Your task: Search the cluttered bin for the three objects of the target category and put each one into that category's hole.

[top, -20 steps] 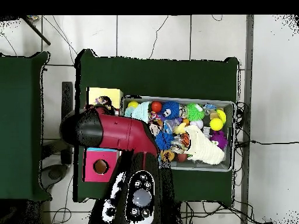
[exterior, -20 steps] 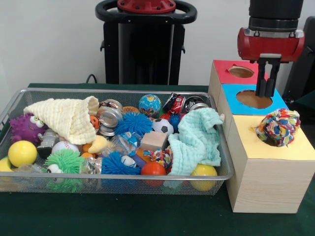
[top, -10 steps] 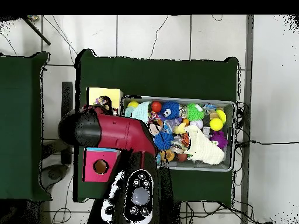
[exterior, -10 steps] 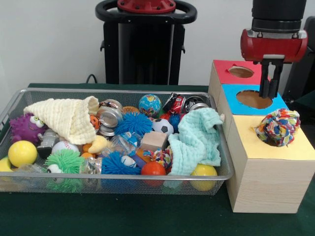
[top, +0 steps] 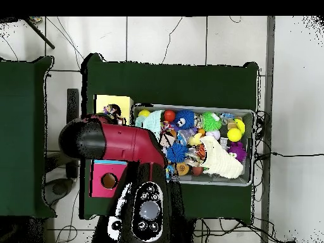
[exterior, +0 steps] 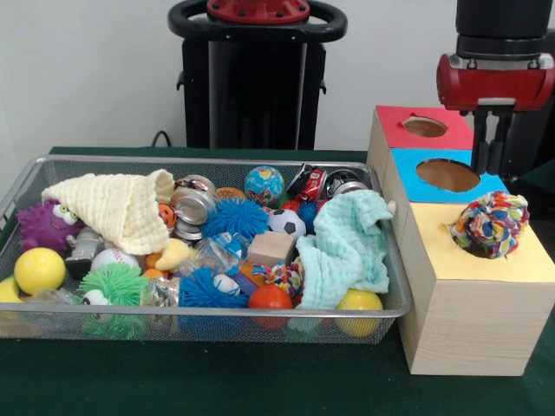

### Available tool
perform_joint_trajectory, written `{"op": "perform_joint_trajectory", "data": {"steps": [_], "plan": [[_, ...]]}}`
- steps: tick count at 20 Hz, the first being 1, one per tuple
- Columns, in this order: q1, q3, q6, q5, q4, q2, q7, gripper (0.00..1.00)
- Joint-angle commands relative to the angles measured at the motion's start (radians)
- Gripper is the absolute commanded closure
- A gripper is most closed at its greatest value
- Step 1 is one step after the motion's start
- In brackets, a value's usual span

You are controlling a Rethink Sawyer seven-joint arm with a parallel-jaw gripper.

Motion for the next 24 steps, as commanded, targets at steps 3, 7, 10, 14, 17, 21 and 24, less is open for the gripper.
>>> {"op": "perform_joint_trajectory", "data": {"steps": [3,7,10,14,17,21,24], "plan": [[-0.02,0.076,0.02,-0.03,0.052,0.041,0.108,1.0],[-0.019,0.076,0.009,-0.034,0.051,0.049,0.109,1.0],[-0.018,0.074,0.0,-0.038,0.05,0.056,0.108,1.0],[-0.016,0.069,-0.015,-0.045,0.047,0.065,0.109,1.0],[-0.011,0.064,-0.017,-0.047,0.035,0.076,0.113,1.0],[-0.006,0.058,-0.032,-0.051,0.026,0.09,0.117,1.0],[-0.005,0.058,-0.042,-0.053,0.027,0.096,0.117,1.0]]}}
